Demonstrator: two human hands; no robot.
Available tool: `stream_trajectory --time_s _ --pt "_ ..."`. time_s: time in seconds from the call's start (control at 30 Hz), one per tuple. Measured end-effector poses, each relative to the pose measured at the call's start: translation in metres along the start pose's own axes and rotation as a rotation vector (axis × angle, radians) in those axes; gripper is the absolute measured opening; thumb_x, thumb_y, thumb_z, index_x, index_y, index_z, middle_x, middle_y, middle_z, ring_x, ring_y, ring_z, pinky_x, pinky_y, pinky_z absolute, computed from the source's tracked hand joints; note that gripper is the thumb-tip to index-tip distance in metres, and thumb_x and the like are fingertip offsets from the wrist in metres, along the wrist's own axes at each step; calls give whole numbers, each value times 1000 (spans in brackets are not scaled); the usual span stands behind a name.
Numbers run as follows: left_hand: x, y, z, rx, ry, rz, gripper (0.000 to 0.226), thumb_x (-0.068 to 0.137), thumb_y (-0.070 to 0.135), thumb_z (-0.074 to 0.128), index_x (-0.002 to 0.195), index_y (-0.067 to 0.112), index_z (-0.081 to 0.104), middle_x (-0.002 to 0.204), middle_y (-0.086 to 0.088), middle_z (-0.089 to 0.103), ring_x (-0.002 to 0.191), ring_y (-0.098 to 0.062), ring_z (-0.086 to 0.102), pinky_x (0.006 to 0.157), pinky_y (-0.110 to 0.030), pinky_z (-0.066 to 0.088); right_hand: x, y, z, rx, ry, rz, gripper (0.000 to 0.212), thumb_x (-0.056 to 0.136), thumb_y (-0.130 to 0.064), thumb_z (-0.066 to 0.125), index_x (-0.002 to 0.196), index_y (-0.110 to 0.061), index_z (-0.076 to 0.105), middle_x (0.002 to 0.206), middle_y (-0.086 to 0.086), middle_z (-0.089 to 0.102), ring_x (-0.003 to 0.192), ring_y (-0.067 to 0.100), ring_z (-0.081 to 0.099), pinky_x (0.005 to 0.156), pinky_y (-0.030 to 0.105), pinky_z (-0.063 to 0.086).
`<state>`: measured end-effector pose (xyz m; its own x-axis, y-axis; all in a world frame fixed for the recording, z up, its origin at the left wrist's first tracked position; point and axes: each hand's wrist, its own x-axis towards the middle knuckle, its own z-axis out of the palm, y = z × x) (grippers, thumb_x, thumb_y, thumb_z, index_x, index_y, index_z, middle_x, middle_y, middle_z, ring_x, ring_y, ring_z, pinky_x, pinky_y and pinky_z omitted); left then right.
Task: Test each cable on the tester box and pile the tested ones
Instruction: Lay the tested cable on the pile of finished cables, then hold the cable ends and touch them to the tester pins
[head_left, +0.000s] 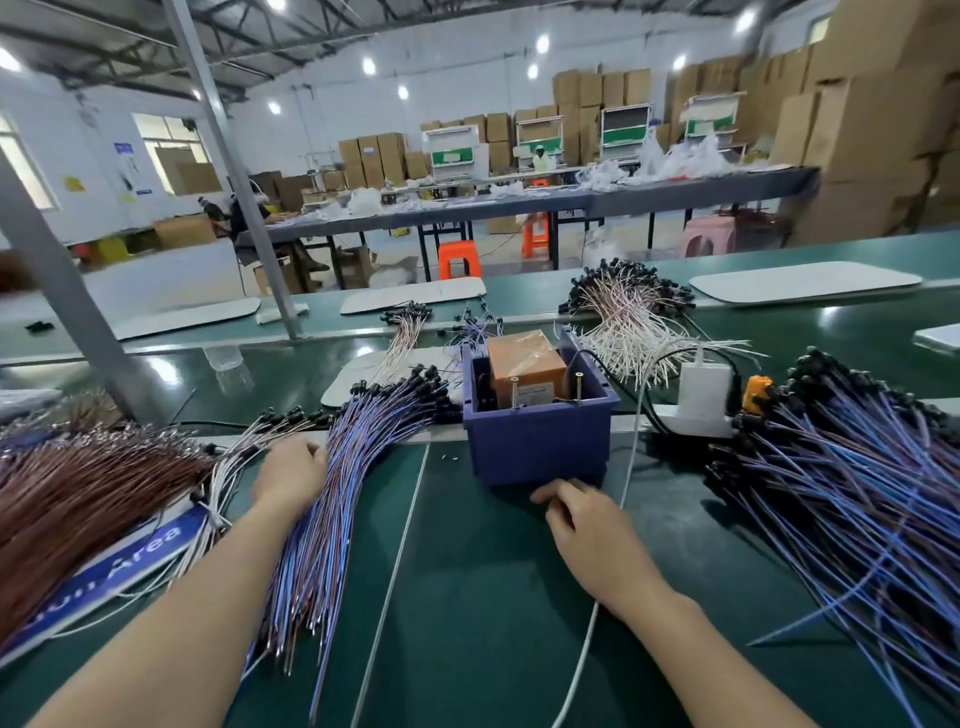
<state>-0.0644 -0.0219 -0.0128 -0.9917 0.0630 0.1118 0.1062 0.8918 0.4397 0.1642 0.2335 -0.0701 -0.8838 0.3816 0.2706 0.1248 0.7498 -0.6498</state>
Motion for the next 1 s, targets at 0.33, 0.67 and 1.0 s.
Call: stream_trajectory --time_s 0.33,0.67,1.0 --pt "-11 7 -3 -301 123 -121 24 104 24 41 95 4 50 98 -21 60 85 -36 56 75 -42 42 -2 -1 -2 14 12 6 23 101 -17 48 110 -28 67 110 -12 64 104 10 57 93 32 47" --pt "-1 6 -17 -1009 18 -313 49 104 26 23 140 -5 37 111 -26 63 77 -27 64 58 -35 54 -4 -1 -2 21 44 -7 22 100 -15 50 106 -26 68 103 -13 65 97 9 59 86 29 48" --pt "-8 -1 -42 -1365 -358 -582 31 99 8 21 89 0 50 82 -20 59 51 -22 61 37 -24 52 -6 -4 -4 12 38 3 23 101 -15 49 106 -26 68 104 -12 65 98 9 58 87 28 47"
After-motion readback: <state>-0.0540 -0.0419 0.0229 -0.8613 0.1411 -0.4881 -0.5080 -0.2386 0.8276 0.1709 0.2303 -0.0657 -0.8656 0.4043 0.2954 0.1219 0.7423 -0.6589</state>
